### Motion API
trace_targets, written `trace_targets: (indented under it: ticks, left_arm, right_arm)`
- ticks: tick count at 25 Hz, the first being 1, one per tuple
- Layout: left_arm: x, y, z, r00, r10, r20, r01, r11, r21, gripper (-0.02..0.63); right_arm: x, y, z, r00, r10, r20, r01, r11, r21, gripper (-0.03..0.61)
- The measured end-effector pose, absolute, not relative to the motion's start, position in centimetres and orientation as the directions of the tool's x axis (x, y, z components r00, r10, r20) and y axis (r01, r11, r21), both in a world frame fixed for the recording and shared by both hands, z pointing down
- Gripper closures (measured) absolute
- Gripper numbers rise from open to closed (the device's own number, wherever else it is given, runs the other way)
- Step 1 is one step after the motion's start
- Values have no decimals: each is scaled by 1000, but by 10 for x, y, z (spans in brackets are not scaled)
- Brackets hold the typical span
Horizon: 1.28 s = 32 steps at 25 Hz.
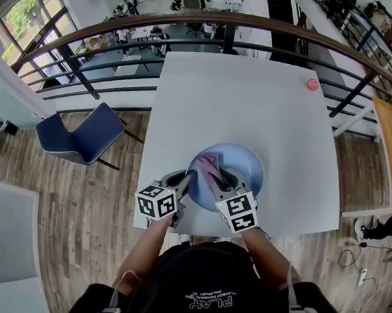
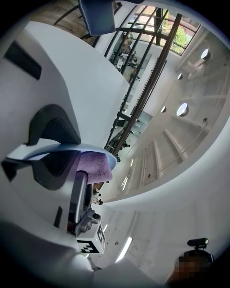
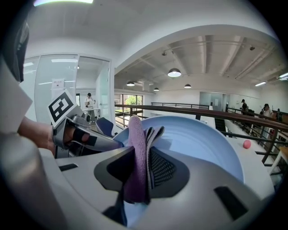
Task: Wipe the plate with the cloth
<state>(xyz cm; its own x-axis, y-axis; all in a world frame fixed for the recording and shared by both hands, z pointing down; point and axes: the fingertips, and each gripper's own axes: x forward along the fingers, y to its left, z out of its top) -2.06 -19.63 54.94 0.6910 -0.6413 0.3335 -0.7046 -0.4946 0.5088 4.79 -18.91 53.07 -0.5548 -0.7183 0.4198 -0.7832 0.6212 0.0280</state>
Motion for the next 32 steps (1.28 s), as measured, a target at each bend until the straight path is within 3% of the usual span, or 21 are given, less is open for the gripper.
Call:
trace_targets:
  ticks: [25, 32]
  left_arm:
    - [-40, -188, 551, 668, -659, 347, -722, -460, 517, 577]
    - [-46, -188, 560, 645, -668, 371, -738, -417, 531, 579]
  right_arm:
    - [134, -199, 531, -330, -848, 414, -915, 395, 80, 473]
    - [118, -189, 530, -356, -840, 410, -905, 419, 72, 474]
